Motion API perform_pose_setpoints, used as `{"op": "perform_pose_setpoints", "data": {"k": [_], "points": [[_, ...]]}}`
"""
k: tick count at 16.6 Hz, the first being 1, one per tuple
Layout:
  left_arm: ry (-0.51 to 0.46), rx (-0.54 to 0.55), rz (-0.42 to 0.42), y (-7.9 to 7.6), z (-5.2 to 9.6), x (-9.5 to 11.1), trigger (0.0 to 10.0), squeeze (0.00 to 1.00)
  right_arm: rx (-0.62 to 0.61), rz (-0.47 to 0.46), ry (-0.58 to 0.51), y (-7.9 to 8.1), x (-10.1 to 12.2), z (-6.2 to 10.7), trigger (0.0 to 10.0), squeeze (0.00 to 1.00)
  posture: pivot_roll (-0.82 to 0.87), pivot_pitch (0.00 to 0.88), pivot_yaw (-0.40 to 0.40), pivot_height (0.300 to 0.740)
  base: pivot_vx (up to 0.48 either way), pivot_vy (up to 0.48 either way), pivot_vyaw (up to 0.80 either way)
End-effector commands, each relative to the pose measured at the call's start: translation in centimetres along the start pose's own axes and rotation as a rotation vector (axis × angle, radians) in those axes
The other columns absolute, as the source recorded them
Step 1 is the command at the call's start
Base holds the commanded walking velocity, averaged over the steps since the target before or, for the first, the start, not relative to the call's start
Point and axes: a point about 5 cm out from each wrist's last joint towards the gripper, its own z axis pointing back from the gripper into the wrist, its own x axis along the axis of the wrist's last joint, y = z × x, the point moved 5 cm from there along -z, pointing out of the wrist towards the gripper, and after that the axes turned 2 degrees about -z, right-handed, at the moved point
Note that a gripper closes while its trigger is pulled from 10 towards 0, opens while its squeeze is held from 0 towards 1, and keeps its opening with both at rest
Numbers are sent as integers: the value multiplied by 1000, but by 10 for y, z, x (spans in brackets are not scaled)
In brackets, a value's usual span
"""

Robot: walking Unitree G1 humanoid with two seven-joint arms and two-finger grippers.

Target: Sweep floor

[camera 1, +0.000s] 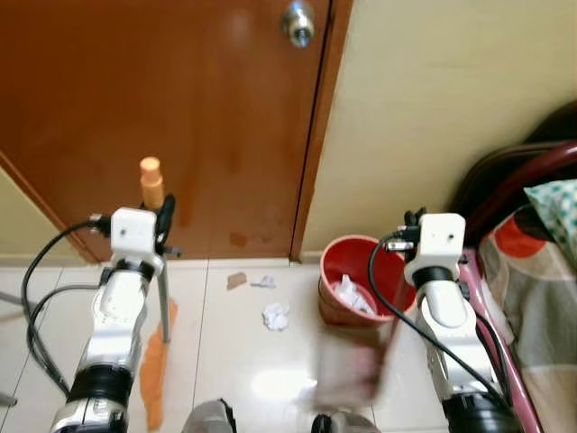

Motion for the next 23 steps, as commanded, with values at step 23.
{"op": "perform_pose_setpoints", "data": {"k": [23], "points": [[-31,-60,39,-17,-5,23,10000,0,-29,-39,-7,-4,7,3,10000,0,-29,54,-7,740,11,325,-241]]}}
